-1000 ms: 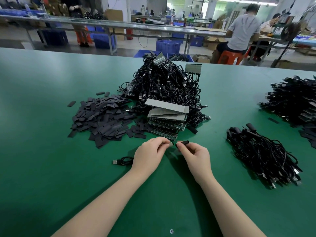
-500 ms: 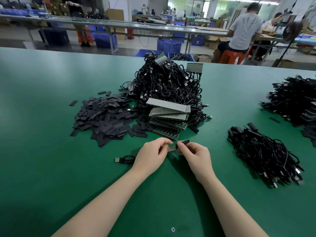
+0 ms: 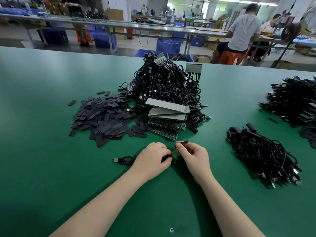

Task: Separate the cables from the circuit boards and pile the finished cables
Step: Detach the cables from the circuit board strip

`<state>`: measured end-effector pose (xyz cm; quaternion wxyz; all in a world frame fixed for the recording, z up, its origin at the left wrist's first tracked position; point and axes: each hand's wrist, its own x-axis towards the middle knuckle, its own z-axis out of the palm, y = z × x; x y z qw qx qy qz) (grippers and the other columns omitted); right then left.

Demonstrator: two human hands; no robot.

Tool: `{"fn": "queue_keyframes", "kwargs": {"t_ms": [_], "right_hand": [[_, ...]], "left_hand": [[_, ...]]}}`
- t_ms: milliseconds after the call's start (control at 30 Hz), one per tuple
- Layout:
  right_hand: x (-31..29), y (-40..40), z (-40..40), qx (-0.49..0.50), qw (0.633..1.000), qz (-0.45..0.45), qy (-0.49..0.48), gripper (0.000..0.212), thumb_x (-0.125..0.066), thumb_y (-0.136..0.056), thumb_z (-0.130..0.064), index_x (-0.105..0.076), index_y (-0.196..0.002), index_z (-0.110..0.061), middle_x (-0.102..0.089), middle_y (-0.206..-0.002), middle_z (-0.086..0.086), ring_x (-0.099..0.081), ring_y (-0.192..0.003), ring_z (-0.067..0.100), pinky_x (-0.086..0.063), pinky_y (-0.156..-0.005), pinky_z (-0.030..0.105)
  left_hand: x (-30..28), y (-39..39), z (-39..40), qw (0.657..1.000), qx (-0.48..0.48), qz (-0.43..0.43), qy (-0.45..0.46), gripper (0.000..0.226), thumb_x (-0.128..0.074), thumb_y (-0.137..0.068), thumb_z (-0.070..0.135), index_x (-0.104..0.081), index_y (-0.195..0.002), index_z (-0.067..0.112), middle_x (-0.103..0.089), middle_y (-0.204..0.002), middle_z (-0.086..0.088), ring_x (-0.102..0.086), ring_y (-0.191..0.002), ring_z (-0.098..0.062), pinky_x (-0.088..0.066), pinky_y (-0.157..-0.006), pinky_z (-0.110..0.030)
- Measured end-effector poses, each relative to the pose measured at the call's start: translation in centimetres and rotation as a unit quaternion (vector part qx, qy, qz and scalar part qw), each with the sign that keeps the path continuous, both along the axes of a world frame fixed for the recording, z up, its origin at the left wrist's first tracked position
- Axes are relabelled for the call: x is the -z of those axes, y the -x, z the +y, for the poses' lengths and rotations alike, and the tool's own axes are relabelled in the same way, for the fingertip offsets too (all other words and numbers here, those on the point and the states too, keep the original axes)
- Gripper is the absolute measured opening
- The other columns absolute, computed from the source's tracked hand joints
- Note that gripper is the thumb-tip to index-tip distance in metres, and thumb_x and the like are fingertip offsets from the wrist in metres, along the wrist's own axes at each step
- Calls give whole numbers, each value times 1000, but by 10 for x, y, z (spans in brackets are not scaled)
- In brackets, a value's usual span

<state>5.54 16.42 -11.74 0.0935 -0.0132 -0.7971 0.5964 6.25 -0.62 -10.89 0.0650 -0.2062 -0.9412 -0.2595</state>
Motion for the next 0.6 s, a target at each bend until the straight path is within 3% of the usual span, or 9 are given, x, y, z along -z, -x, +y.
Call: {"fn": "queue_keyframes", "kwargs": {"t_ms": [167, 267, 433, 600], "right_hand": [[-1, 0, -1, 3, 1000, 0, 8, 28, -74, -89, -30, -70, -68, -11, -48, -53, -8, -36, -52, 6, -30, -48, 19], [-3, -1, -1, -1, 1000, -1, 23, 25, -74, -89, -29, -72, -70, -13, -56, -59, -1, -41, -56, 9, -34, -51, 22], [-6, -2, -2, 5, 1000, -2, 22, 30, -75, -89, -28, -69, -59, -33, -47, -50, -13, -36, -50, 4, -30, -47, 17], [-7, -2, -2, -1, 1000, 0, 26, 29, -75, -88, -28, -68, -60, -27, -47, -51, -10, -37, -50, 4, -30, -47, 17]], "left_hand": [[-7, 2, -6, 993, 31, -28, 109, 41, -51, -96, 48, -64, -125, 23, -56, -119, 5, -47, -114, -15, -42, -97, -34], [-10, 1, -7, 991, 17, -20, 129, 34, -53, -95, 46, -65, -121, 28, -57, -114, 6, -48, -113, -16, -45, -91, -34], [-5, 3, -4, 998, -60, 13, 13, 20, -60, -92, 40, -67, -108, 30, -65, -106, 12, -55, -102, -11, -46, -84, -29], [1, 6, 2, 991, -95, 15, -92, 19, -63, -91, 36, -68, -109, 32, -69, -104, 13, -61, -94, -6, -46, -80, -22]]}}
